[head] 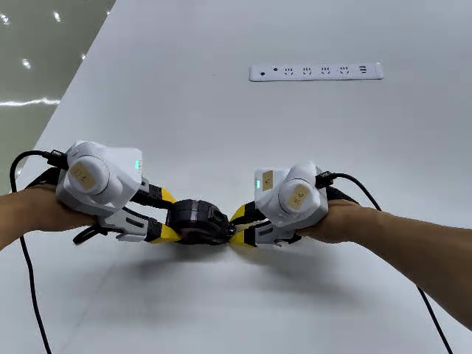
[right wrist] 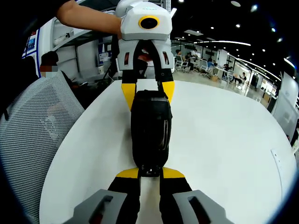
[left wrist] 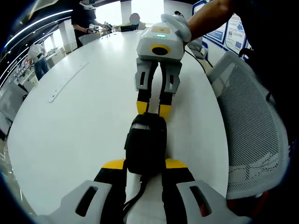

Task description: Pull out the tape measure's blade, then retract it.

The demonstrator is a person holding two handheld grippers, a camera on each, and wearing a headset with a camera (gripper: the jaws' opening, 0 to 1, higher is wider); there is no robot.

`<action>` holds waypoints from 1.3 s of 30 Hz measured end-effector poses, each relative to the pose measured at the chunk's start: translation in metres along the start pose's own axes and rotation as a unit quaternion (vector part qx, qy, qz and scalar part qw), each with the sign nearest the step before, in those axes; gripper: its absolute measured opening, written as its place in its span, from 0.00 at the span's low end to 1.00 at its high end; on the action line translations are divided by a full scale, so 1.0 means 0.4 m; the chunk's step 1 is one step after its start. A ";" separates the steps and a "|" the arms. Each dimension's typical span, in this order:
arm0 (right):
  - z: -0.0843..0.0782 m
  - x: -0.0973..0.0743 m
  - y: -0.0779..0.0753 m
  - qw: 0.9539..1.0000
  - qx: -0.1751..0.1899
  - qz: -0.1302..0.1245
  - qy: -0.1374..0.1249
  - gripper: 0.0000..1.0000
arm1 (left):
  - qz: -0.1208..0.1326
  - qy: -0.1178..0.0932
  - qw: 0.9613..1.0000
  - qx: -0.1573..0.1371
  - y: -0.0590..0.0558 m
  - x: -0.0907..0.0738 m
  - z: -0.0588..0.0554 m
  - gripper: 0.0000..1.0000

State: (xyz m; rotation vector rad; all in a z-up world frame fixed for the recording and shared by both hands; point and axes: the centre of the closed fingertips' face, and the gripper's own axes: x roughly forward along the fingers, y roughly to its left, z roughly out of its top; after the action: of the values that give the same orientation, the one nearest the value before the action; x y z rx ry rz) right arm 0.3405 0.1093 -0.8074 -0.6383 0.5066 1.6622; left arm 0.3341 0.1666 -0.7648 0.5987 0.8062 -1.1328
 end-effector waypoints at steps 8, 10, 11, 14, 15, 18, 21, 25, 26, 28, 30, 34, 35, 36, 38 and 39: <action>0.000 0.000 0.001 1.000 0.005 -0.001 0.001 0.11 | 0.002 0.006 1.000 0.002 0.000 0.007 0.002 0.25; -0.001 0.000 0.001 1.000 0.006 -0.001 0.002 0.11 | 0.002 0.008 1.000 0.003 -0.001 0.010 0.002 0.25; 0.000 0.000 0.001 1.000 0.006 -0.001 0.002 0.11 | 0.002 0.008 1.000 0.004 -0.001 0.011 0.003 0.25; -0.001 0.000 0.002 1.000 0.003 -0.003 0.003 0.11 | 0.000 0.010 1.000 0.004 -0.001 0.013 0.004 0.25; -0.001 0.000 0.002 1.000 0.003 -0.004 0.003 0.11 | 0.000 0.010 1.000 0.003 -0.001 0.013 0.004 0.25; 0.000 -0.001 0.003 1.000 0.007 -0.006 0.002 0.11 | -0.002 0.009 1.000 -0.002 -0.002 0.016 0.006 0.26; 0.000 -0.001 0.003 1.000 0.010 -0.006 0.002 0.10 | -0.001 0.005 1.000 -0.008 -0.002 0.017 0.006 0.25; -0.001 -0.001 0.003 1.000 0.013 -0.007 0.002 0.10 | 0.002 0.004 1.000 -0.005 -0.003 0.017 0.006 0.24; -0.001 -0.001 0.003 1.000 0.013 -0.008 0.003 0.09 | 0.001 0.006 1.000 -0.004 -0.003 0.017 0.005 0.23; -0.001 -0.001 0.003 1.000 0.014 -0.008 0.004 0.09 | 0.000 0.008 1.000 -0.001 -0.002 0.017 0.005 0.23; -0.003 -0.001 0.003 1.000 0.010 -0.008 0.006 0.09 | -0.001 0.009 1.000 0.000 -0.002 0.017 0.004 0.23; -0.003 -0.002 0.002 1.000 0.008 -0.007 0.007 0.08 | -0.002 0.011 1.000 0.002 -0.002 0.017 0.004 0.23; -0.004 -0.002 0.002 1.000 0.006 -0.008 0.007 0.08 | -0.002 0.011 1.000 0.002 -0.002 0.017 0.004 0.23; -0.004 -0.002 0.002 1.000 0.005 -0.009 0.008 0.08 | -0.002 0.011 1.000 0.002 -0.001 0.018 0.004 0.23; -0.004 -0.002 0.003 1.000 0.000 -0.010 0.010 0.08 | -0.003 0.010 1.000 0.000 -0.001 0.018 0.004 0.23; -0.005 -0.002 0.003 1.000 0.001 -0.010 0.010 0.08 | -0.003 0.010 1.000 0.000 -0.002 0.018 0.004 0.23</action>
State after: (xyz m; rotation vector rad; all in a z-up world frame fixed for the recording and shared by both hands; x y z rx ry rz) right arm 0.3398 0.1072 -0.8082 -0.6573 0.5150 1.6384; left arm 0.3354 0.1611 -0.7697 0.6082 0.8254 -1.1332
